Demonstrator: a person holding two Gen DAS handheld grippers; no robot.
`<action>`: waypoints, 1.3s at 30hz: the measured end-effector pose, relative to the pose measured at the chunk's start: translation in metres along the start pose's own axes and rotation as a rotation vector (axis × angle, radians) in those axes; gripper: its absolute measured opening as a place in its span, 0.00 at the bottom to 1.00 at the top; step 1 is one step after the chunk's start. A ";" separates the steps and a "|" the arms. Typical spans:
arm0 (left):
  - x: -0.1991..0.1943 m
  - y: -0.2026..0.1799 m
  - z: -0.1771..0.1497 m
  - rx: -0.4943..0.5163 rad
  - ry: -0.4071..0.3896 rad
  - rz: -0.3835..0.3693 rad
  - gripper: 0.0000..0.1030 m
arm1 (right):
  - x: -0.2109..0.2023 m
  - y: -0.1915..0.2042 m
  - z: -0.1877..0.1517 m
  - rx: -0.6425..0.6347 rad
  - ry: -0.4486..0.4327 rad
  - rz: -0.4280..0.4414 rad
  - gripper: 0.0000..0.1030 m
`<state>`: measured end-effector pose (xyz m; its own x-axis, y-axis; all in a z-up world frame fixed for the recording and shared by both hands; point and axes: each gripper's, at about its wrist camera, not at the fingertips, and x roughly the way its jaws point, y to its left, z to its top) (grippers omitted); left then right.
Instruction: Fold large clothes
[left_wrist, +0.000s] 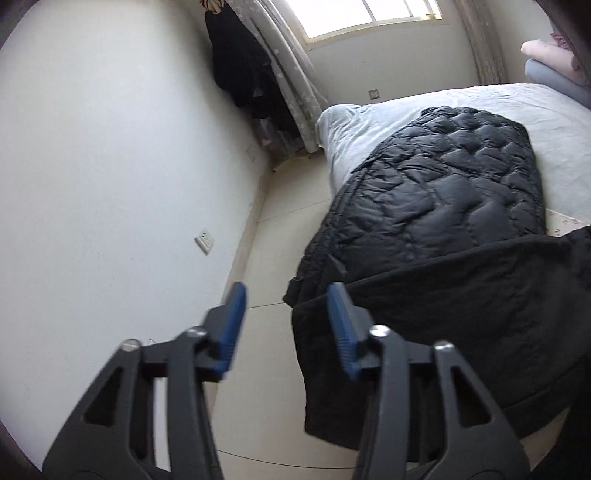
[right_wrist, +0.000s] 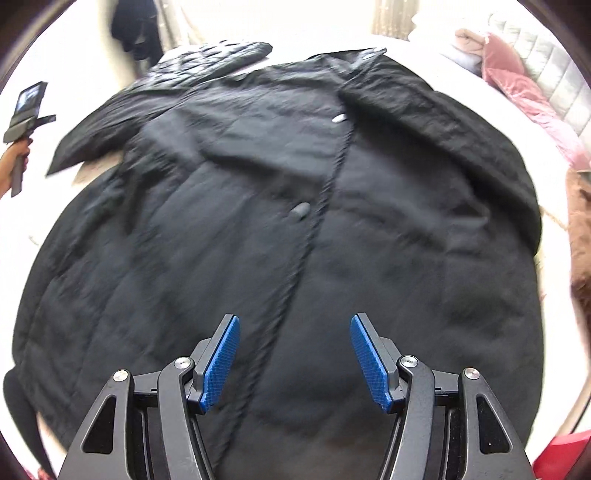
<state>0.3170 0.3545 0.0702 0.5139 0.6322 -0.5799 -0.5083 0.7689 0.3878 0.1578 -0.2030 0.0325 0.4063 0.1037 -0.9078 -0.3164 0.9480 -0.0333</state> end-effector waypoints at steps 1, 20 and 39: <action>-0.008 -0.009 0.001 -0.005 -0.003 -0.041 0.62 | 0.002 -0.004 0.010 -0.007 -0.012 -0.028 0.68; -0.121 -0.260 -0.093 0.022 0.123 -0.867 0.65 | 0.146 -0.021 0.175 -0.261 -0.173 -0.659 0.42; -0.113 -0.270 -0.116 0.035 0.053 -0.885 0.76 | -0.053 -0.347 0.069 0.432 -0.358 -0.876 0.06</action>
<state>0.3161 0.0641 -0.0524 0.6753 -0.2006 -0.7098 0.0826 0.9768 -0.1975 0.3055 -0.5168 0.1213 0.5987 -0.6566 -0.4587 0.5172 0.7542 -0.4046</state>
